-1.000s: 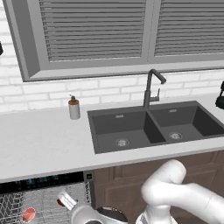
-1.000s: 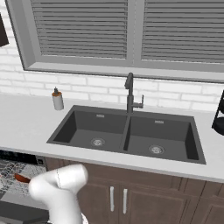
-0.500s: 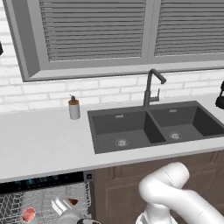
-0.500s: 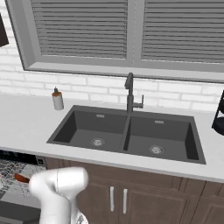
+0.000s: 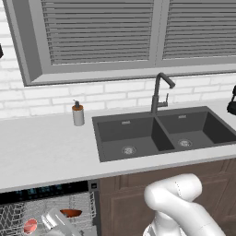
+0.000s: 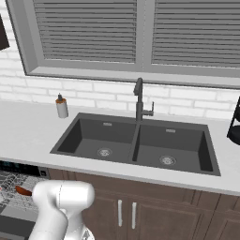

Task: Pick up the cup and bowl from the counter, place them in the dishwasher, and close the dishwasher door.

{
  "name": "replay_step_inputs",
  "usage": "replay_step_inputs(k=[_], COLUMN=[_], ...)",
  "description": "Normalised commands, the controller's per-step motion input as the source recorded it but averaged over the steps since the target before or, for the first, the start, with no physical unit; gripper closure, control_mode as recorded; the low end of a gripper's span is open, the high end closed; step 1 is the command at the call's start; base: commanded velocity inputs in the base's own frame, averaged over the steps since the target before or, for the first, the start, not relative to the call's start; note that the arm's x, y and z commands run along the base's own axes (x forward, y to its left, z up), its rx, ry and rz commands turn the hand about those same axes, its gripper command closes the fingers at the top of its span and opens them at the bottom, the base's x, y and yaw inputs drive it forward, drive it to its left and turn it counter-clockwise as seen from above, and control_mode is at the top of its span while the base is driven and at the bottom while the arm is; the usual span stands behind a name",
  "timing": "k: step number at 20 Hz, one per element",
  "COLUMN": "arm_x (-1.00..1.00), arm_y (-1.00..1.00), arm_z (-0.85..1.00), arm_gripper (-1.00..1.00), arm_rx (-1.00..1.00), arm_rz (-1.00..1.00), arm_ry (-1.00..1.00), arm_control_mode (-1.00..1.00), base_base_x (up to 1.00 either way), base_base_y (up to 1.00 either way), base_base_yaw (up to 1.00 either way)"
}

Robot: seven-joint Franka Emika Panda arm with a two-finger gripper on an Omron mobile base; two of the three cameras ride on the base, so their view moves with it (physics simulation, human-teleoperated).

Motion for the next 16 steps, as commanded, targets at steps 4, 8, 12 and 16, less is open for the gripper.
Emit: replay_step_inputs(k=[4, 8, 12, 16], arm_x=[-0.36, -0.28, -0.27, -0.43], arm_y=[0.08, 0.00, -0.01, 0.11], arm_z=[-0.42, -0.90, -1.00, -0.88], arm_gripper=[-1.00, -1.00, -1.00, -1.00], arm_rx=[0.17, 0.26, 0.30, 0.37], arm_rz=[0.00, 0.00, -0.02, -0.04], arm_ry=[-0.26, -0.27, -0.28, -0.46], arm_control_mode=[-1.00, -1.00, -1.00, -1.00], base_base_x=[0.00, 0.00, 0.00, 0.00], base_base_y=[0.00, 0.00, 0.00, 0.00], base_base_yaw=[0.00, 0.00, 0.00, 0.00])
